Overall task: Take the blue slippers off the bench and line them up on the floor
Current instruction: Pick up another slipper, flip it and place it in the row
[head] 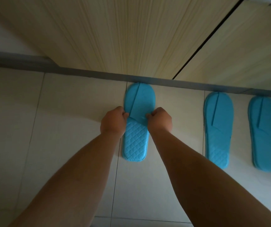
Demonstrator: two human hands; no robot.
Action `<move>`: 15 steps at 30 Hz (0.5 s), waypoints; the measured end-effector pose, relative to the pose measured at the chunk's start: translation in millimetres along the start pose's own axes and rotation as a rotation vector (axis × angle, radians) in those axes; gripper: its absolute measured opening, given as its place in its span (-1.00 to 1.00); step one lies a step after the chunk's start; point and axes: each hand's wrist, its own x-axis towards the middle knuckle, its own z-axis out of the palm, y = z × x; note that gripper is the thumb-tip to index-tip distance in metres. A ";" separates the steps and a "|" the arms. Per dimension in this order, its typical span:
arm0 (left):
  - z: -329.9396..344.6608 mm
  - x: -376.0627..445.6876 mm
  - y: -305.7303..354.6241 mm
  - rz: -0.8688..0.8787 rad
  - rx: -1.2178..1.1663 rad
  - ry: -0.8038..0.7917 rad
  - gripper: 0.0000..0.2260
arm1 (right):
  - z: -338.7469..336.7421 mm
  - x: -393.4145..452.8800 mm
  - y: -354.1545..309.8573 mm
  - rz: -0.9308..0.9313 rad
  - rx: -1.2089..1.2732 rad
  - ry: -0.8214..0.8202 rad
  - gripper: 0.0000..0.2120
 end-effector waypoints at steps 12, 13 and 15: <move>-87.9 -99.7 36.0 0.149 0.381 -0.059 -0.67 | -84.0 -98.2 -15.4 -0.417 -0.434 0.170 -0.63; -99.4 -114.3 45.4 0.194 0.432 -0.057 -0.66 | -96.6 -114.1 -14.8 -0.453 -0.483 0.163 -0.61; -123.4 -143.4 64.6 0.284 0.501 -0.045 -0.65 | -123.5 -145.6 -13.9 -0.506 -0.572 0.145 -0.56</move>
